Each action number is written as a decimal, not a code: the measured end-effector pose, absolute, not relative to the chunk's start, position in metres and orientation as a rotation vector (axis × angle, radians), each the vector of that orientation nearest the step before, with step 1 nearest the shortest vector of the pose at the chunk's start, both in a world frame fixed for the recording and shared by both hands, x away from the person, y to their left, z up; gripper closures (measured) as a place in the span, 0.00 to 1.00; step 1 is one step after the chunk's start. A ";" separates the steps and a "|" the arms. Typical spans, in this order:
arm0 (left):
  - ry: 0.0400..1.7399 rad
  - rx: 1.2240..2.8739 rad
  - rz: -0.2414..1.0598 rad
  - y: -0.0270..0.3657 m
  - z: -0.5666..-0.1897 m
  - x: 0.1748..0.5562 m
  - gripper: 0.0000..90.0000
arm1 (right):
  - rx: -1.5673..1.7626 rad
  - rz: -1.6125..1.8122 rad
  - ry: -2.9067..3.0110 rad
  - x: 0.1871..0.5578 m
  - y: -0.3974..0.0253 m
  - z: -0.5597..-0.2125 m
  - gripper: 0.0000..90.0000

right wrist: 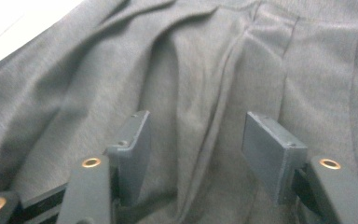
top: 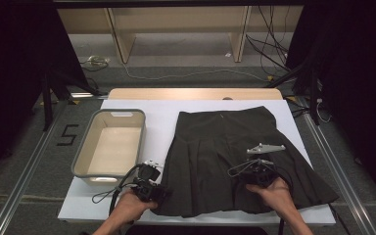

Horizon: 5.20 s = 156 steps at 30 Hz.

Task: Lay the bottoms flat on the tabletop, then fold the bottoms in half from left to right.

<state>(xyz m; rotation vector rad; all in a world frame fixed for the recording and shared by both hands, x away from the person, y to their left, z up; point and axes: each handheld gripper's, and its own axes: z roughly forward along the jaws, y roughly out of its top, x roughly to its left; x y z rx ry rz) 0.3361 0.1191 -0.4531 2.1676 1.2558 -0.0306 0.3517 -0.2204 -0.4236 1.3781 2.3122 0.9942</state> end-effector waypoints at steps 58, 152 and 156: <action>1.407 2.225 -0.028 0.116 -0.469 0.350 0.23 | 1.440 1.056 2.383 0.443 -0.112 -0.404 0.26; 0.997 1.985 -0.194 0.032 -0.375 0.334 0.90 | 1.455 0.930 2.434 0.478 -0.121 -0.369 0.95; 0.963 1.982 -0.203 0.018 -0.367 0.335 0.90 | 1.470 0.950 2.393 0.475 -0.145 -0.357 0.95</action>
